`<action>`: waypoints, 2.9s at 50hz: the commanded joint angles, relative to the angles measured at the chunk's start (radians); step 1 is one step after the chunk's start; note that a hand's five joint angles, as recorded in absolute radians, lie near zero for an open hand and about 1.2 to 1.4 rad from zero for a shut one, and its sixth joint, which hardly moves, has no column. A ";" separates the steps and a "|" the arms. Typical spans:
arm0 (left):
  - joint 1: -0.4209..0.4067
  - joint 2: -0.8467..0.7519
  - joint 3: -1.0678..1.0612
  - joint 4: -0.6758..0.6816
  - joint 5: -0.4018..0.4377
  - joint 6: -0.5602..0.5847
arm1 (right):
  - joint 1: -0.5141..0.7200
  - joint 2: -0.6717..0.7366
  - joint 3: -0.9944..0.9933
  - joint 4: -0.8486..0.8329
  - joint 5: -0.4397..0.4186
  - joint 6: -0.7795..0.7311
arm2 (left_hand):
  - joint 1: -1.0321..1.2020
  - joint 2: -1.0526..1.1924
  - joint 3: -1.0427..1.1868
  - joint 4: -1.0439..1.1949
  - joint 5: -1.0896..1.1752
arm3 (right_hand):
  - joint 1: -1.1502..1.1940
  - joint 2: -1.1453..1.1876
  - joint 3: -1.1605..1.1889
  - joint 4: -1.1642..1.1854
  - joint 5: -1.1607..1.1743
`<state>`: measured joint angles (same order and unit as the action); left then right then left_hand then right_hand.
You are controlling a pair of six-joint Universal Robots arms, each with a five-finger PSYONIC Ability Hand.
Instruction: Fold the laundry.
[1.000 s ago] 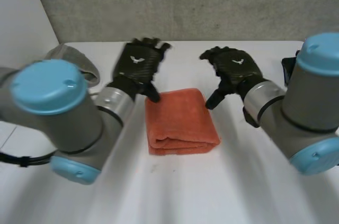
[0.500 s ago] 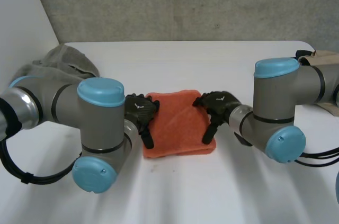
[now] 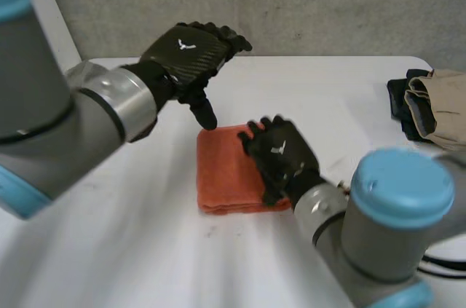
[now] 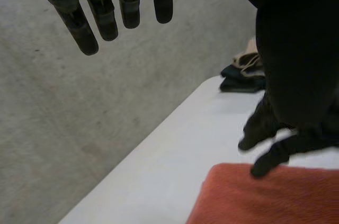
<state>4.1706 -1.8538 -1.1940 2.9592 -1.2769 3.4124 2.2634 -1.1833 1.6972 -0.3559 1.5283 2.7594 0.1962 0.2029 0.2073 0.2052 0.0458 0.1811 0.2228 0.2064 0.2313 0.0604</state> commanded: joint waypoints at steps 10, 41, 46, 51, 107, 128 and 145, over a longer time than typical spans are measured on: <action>0.054 -0.001 0.017 -0.081 0.107 -0.048 | 0.038 0.241 -0.048 -0.206 0.076 -0.090 | 0.035 0.028 0.024 0.026 0.011 | -0.007 -0.048 -0.032 -0.057 -0.060; 0.059 -0.002 -0.007 -0.080 0.111 -0.047 | 0.025 0.298 -0.146 -0.064 0.065 -0.084 | 0.026 0.019 0.015 0.017 0.002 | -0.007 -0.048 -0.032 -0.057 -0.060; 0.057 -0.008 -0.009 -0.075 0.111 -0.048 | 0.025 0.310 -0.151 -0.071 0.065 -0.086 | 0.026 0.019 0.015 0.017 0.002 | -0.007 -0.048 -0.032 -0.057 -0.060; 0.057 -0.016 -0.013 -0.066 0.110 -0.050 | 0.025 0.349 -0.195 -0.074 0.067 -0.087 | 0.026 0.019 0.015 0.017 0.002 | -0.007 -0.048 -0.032 -0.057 -0.060; 0.101 -0.010 -0.082 -0.042 0.111 -0.053 | -0.407 0.289 -0.375 0.003 -0.174 -0.193 | 0.023 0.016 0.012 0.014 -0.001 | 1.215 1.174 1.190 1.165 1.161; 0.100 0.005 -0.091 -0.042 0.108 -0.056 | -0.778 0.278 -0.695 -0.337 -0.534 0.169 | 0.023 0.016 0.012 0.014 -0.001 | 1.215 1.174 1.190 1.165 1.161; 0.077 0.021 -0.093 -0.042 0.082 -0.056 | -1.059 0.530 -0.795 -0.423 -0.737 0.327 | 0.029 0.022 0.018 0.020 0.005 | 1.215 1.174 1.190 1.165 1.161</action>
<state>4.2628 -1.8347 -1.2851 2.9177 -1.1748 3.3577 1.2790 -0.7700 0.8866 -0.7871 0.8969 3.1002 0.1954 0.2010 0.2073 0.2030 0.0459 0.8884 1.1557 1.1658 1.1888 0.9387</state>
